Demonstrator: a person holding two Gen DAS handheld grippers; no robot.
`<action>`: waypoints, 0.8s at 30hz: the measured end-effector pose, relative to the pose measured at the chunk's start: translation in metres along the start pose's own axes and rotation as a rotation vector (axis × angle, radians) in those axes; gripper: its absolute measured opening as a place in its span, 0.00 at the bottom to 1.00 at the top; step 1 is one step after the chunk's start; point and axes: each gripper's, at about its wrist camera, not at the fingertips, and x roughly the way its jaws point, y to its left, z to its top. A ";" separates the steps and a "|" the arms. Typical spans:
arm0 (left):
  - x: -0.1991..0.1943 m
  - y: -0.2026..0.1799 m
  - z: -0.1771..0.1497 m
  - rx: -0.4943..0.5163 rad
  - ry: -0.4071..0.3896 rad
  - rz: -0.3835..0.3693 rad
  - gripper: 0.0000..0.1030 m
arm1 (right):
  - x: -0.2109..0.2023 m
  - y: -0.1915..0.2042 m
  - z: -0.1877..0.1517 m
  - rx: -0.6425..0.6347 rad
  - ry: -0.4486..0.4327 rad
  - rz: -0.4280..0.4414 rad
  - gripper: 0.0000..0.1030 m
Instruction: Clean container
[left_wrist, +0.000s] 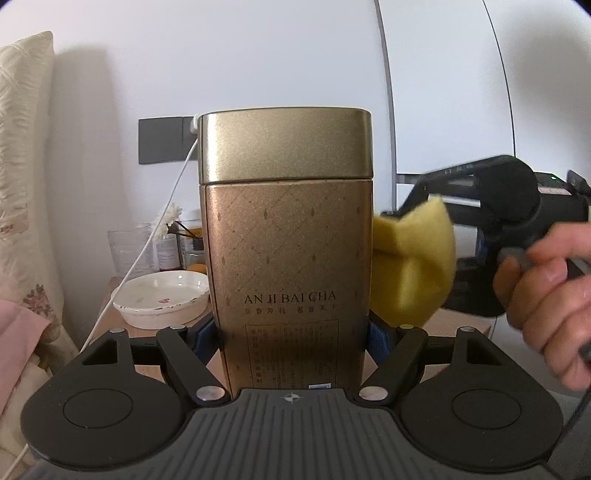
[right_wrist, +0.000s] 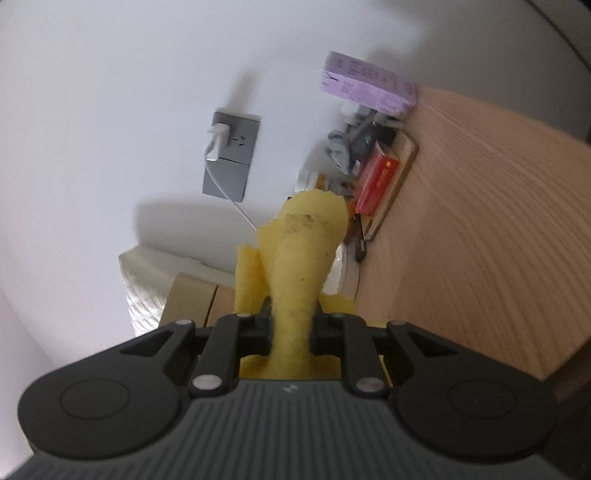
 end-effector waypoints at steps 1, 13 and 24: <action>-0.001 0.002 0.000 0.003 0.000 -0.009 0.78 | 0.001 -0.002 0.002 0.006 0.004 0.003 0.19; -0.008 0.008 -0.001 0.010 -0.012 -0.053 0.78 | 0.016 -0.024 0.020 0.012 0.070 -0.017 0.19; -0.045 -0.035 -0.009 -0.061 -0.112 0.190 0.95 | 0.060 -0.015 0.053 -0.047 0.189 0.123 0.19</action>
